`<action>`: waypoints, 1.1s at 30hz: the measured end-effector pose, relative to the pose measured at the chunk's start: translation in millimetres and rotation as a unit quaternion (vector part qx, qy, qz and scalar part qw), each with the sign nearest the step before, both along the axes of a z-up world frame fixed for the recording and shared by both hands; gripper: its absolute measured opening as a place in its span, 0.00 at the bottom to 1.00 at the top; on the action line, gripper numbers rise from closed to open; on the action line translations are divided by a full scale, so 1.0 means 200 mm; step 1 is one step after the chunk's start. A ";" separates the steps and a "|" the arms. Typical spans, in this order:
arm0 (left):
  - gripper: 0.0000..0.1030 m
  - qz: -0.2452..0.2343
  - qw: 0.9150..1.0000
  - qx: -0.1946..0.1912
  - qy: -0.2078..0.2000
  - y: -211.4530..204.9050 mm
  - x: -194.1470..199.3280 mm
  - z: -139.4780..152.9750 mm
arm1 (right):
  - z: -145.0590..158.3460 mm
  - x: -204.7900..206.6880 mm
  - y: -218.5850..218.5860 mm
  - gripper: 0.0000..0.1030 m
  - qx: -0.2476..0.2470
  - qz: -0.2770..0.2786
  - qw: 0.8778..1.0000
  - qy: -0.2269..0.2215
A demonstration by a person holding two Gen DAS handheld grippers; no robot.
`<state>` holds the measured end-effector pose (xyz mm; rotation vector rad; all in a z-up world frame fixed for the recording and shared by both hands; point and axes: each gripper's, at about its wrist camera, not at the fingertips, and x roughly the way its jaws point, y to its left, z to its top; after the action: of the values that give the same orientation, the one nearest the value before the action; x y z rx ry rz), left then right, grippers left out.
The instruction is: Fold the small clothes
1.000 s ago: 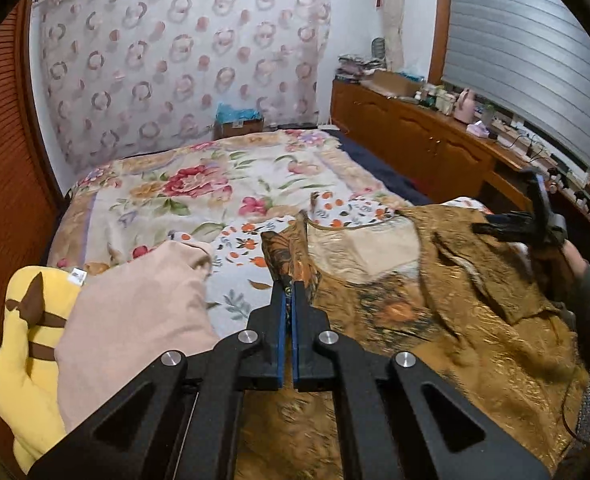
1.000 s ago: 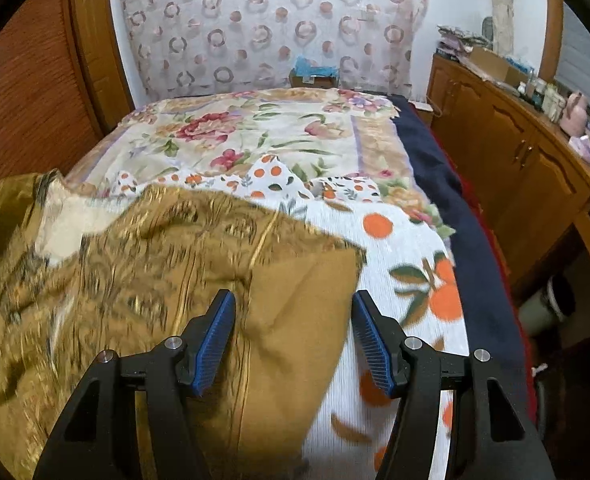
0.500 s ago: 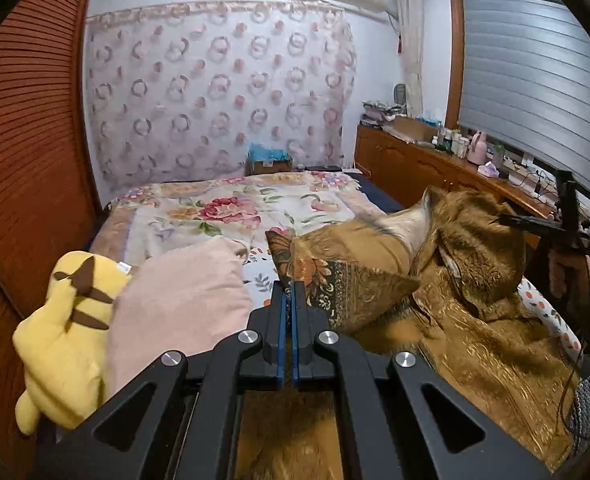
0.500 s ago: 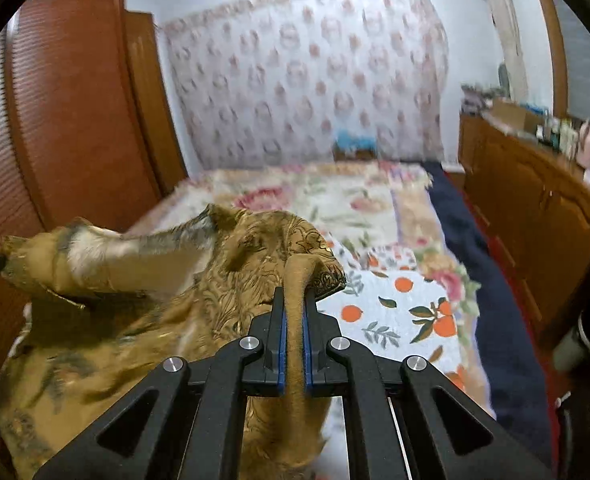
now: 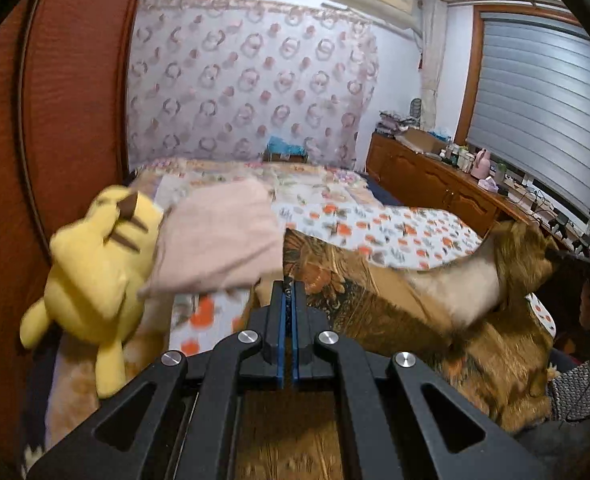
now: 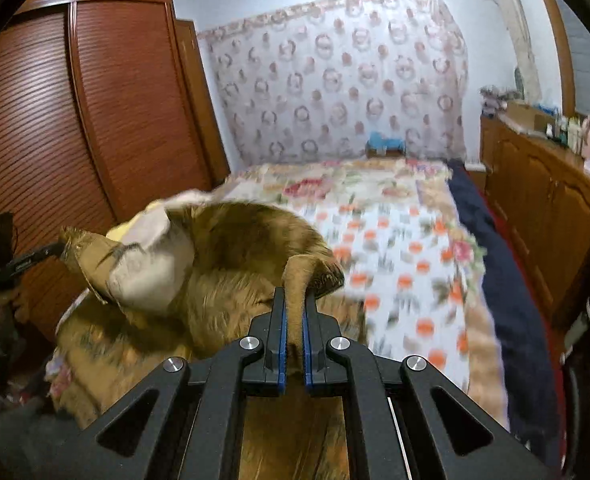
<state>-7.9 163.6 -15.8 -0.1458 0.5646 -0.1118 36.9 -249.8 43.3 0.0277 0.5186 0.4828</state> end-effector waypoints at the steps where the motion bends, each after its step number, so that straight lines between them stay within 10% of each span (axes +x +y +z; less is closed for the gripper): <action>1: 0.03 0.001 1.000 0.003 0.010 -0.01 -0.01 -0.04 | -0.03 -0.03 0.00 0.05 -0.010 0.003 1.000 0.012; 11: 0.06 0.017 0.997 0.024 0.078 -0.07 -0.02 -0.28 | -0.18 0.02 0.02 0.11 -0.061 0.006 0.996 0.070; 20: 0.79 0.007 0.998 0.032 0.044 -0.05 -0.05 -0.15 | -0.02 -0.08 0.06 0.46 -0.060 -0.006 0.998 0.013; 33: 0.79 0.017 0.996 0.059 0.067 0.06 0.30 -0.10 | -0.07 0.20 0.14 0.61 -0.091 -0.025 0.996 0.004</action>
<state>51.8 175.4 -36.8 -0.0486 0.6998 -0.0348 76.2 -222.2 29.7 -0.1316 0.5667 0.3844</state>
